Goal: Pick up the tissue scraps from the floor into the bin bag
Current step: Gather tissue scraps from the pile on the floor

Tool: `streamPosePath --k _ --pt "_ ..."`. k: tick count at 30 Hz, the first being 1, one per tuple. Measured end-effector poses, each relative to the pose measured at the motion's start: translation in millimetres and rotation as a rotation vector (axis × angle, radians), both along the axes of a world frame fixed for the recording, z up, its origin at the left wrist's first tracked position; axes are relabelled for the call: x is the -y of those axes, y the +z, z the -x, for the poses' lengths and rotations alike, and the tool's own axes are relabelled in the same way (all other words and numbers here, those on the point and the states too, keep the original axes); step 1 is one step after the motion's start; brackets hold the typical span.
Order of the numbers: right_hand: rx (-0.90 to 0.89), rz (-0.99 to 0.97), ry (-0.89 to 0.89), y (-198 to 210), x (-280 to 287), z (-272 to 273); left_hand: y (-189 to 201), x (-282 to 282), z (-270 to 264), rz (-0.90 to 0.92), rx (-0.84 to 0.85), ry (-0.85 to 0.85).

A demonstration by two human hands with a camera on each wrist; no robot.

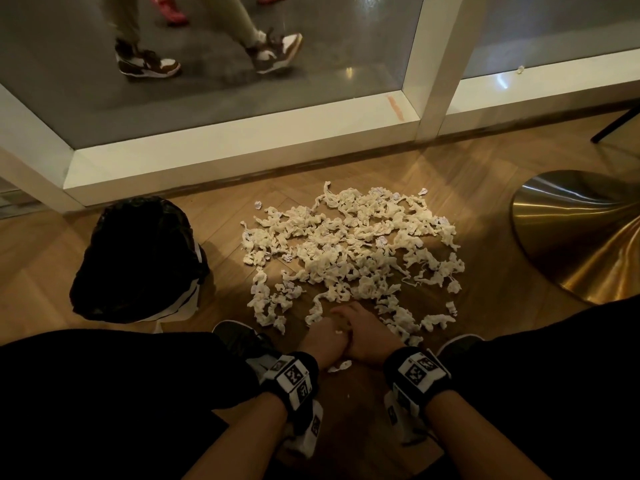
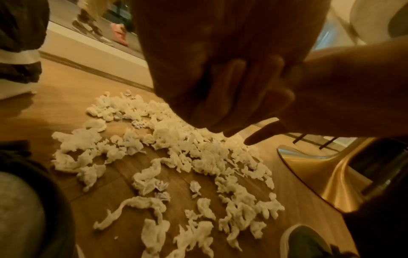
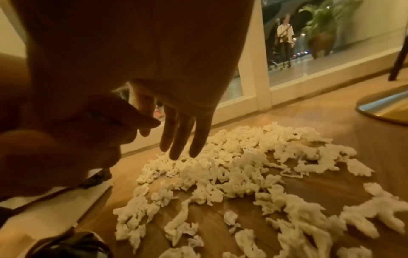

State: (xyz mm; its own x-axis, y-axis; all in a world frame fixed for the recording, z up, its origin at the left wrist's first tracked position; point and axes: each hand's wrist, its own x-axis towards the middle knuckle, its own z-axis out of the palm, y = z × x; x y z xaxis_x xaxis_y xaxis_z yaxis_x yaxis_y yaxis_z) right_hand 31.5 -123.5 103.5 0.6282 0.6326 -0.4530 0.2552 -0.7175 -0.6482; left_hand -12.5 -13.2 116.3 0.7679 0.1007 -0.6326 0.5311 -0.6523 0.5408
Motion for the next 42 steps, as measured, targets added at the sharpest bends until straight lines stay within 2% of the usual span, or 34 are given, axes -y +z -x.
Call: streamPosePath --k 2,3,7,8,10,12,15,18,25,31,34,37,38,40,42 --pt "0.018 -0.051 -0.014 4 -5 0 7 -10 -3 -0.043 0.031 0.069" --pt "0.045 -0.085 -0.014 5 -7 1 5 -17 -4 -0.101 0.069 0.051" --pt "0.133 -0.237 -0.004 9 -8 6 6 -39 -4 0.07 0.123 0.156" --pt "0.127 -0.261 -0.046 9 -8 7 10 -40 -3 0.113 0.087 0.247" --pt "0.015 -0.318 -0.244 13 -6 6 4 -39 -4 0.013 0.237 0.309" --pt "-0.222 -0.406 -0.45 21 -7 5 7 -35 -5 -0.025 0.272 0.321" --pt "-0.533 -0.412 -0.5 22 -5 4 6 -26 -6 0.002 0.25 0.245" --pt "-0.757 -0.402 -0.545 17 -4 4 4 -23 -6 0.074 0.219 0.191" --pt "-0.966 -0.474 -0.509 20 8 -2 9 -24 -7 0.188 0.297 -0.025" --pt "-1.104 -0.484 -0.53 23 8 1 10 -14 4 0.406 0.426 0.002" --pt "-1.174 -0.541 -0.58 27 5 1 18 -12 3 0.547 0.346 0.124" --pt "-1.194 -0.563 -0.601 28 2 1 25 -10 4 0.871 0.074 0.48" --pt "-1.179 -0.54 -0.59 27 0 2 25 -10 3 0.913 0.008 0.602" --pt "-1.139 -0.5 -0.556 24 -4 3 24 -8 0 0.83 -0.015 0.764" --pt "-1.097 -0.514 -0.544 21 -9 6 27 -6 -3 0.707 0.022 0.815"
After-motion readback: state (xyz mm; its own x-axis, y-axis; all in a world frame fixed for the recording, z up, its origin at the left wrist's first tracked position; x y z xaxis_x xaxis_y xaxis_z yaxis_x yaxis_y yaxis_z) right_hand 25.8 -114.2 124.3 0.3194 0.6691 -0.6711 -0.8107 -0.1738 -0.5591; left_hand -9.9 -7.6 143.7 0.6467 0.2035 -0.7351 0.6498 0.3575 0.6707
